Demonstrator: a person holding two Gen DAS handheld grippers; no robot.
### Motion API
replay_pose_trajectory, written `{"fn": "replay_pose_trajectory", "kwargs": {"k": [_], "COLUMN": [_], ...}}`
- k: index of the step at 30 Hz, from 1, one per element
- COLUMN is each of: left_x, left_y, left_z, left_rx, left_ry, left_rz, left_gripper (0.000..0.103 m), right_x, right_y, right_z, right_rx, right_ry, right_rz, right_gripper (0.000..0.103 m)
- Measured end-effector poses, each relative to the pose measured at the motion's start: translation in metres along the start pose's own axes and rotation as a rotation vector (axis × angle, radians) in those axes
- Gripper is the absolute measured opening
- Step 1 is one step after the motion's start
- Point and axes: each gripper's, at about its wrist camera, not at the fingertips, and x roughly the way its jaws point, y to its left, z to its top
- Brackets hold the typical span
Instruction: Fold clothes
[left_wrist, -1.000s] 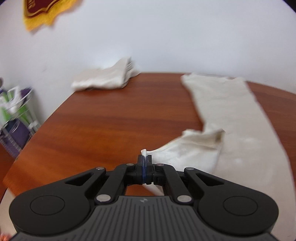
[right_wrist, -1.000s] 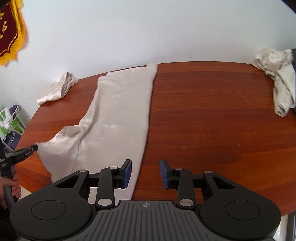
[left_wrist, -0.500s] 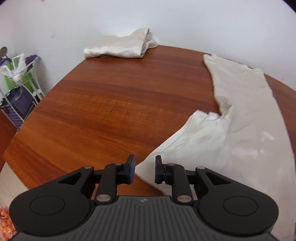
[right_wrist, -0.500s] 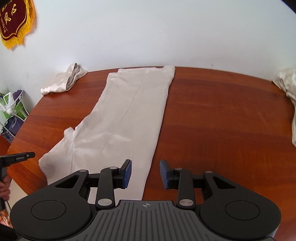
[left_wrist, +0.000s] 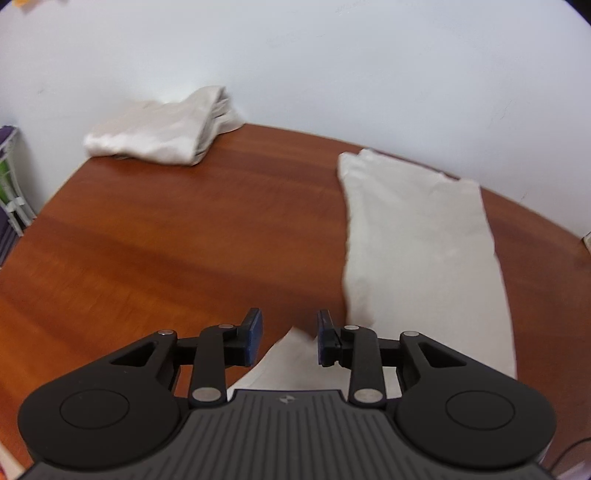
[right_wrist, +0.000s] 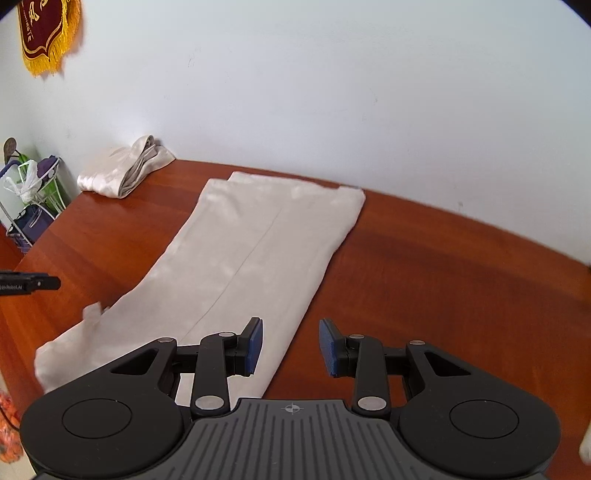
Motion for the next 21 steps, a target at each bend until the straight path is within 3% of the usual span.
{"fn": "replay_pose_trajectory", "kwargs": {"k": [8,15,21], "left_x": [0.077,0.145,0.202], "left_y": [-0.043,-0.056,-0.059], "left_z": [0.06,0.113,0.156], "left_rx": [0.066,0.103,0.118], "left_ry": [0.003,0.007,0.015], "left_rz": [-0.065,-0.058,-0.07], "left_gripper": [0.041,0.041,0.044], "right_x": [0.064,0.122,0.159], "right_y": [-0.045,-0.078,-0.093], "right_z": [0.042,0.08,0.092], "right_rx": [-0.024,-0.025,-0.022], "right_ry": [0.015,0.035,0.054], "right_rz": [0.018,0.036,0.041], "right_gripper": [0.038,0.038,0.038]}}
